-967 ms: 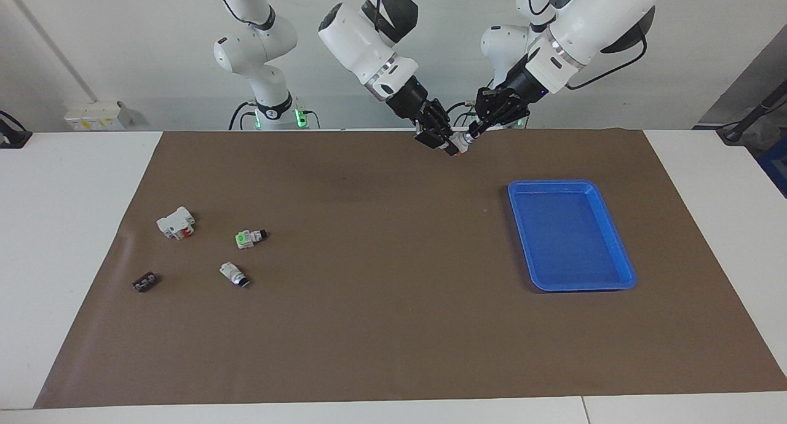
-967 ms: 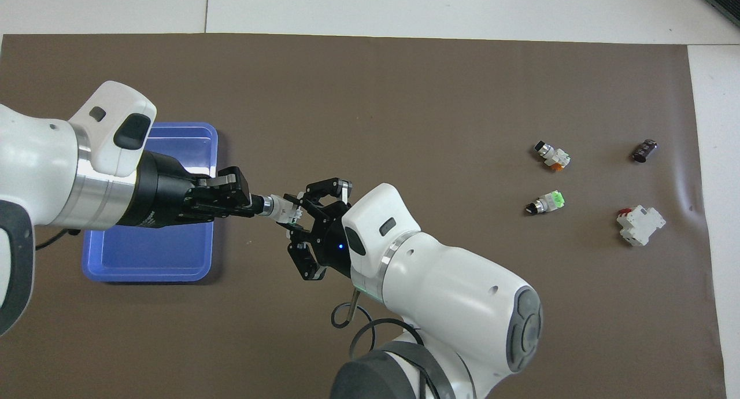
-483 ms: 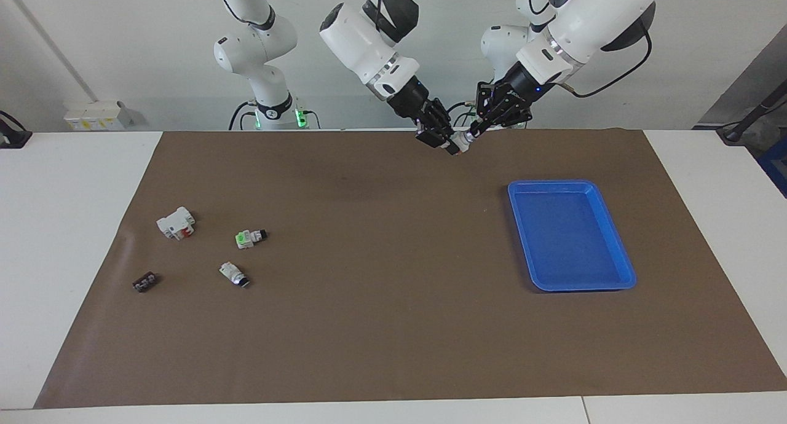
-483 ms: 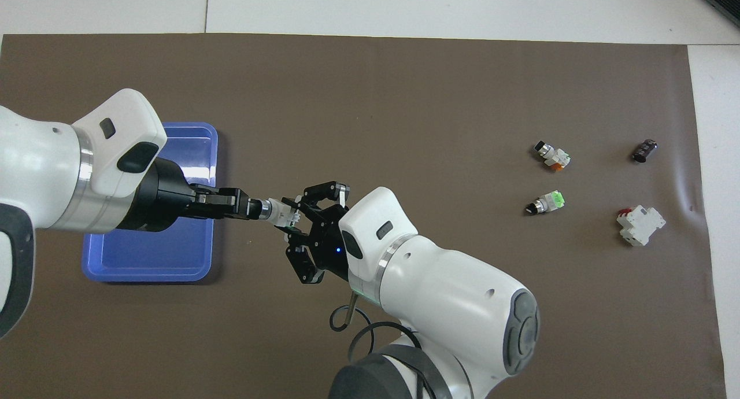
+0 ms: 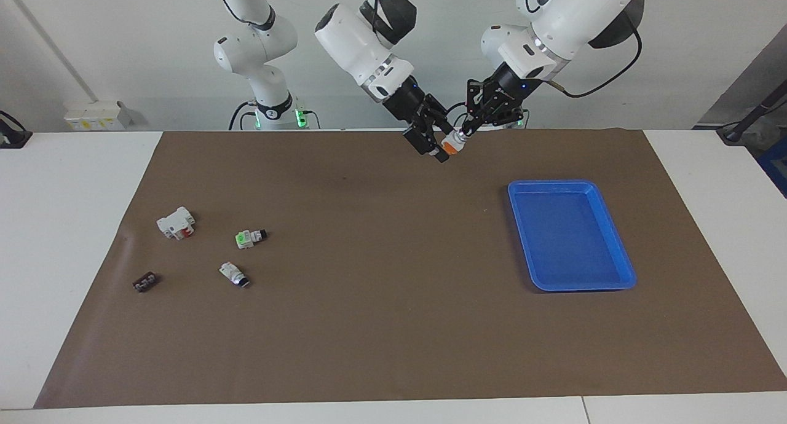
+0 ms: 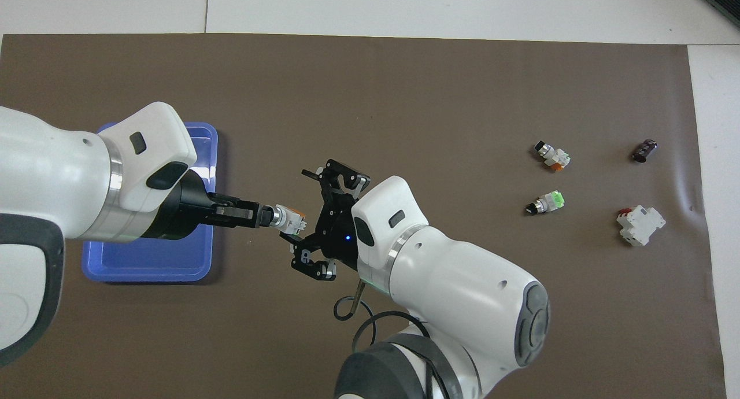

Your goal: Turn and place switch with both arms

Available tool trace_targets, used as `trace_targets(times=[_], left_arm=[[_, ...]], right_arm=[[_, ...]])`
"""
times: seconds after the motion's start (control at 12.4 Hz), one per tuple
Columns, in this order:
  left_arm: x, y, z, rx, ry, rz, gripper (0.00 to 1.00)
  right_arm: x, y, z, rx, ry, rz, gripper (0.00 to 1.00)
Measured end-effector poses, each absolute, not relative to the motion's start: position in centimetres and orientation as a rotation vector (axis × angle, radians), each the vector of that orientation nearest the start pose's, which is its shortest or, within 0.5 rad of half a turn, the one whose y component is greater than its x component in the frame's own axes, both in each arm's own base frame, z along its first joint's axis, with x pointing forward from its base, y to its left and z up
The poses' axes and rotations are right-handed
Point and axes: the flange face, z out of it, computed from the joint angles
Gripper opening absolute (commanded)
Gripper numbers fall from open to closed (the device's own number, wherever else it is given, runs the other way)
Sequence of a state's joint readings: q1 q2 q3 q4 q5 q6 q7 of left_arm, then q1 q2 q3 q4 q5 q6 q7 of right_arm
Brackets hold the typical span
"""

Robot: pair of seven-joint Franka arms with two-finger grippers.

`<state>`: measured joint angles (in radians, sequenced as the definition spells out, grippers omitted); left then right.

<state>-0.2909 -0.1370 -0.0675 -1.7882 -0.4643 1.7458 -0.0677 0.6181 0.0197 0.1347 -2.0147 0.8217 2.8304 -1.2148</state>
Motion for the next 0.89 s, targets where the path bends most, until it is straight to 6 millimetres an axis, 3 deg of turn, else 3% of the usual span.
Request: trace_targets(times=[0.08,0.24,0.4,0.56,0.64,0.89], left_arm=[[48.1,-22.1,61.7,-3.551,0.407,-0.011,0.00],[49.0,-19.2,60.5,-3.489,0.329,-0.013,0.00],[50.6,-13.6,59.6,-3.452,0.183,-0.032,0.00],[51.5,-7.5,58.5,-3.399,0.110,-0.043,0.00],[51.6,-5.2,57.2,-3.356,0.094,-0.025,0.00],[52.1,-1.0,51.5,-3.256,0.101,-0.027,0.00]], right_arm=[[47.1,37.3,52.1,-2.064,-1.499,-1.138,1.00],[50.3,32.7,51.2,-2.135,-1.439,-1.058,1.00],[53.9,25.9,50.9,-2.225,-1.346,-1.004,1.00],[56.4,18.6,52.0,-2.323,-1.310,-1.011,1.00],[57.0,15.9,52.8,-2.362,-1.307,-1.023,1.00],[57.9,9.3,54.3,-2.508,-1.221,-1.021,1.00]])
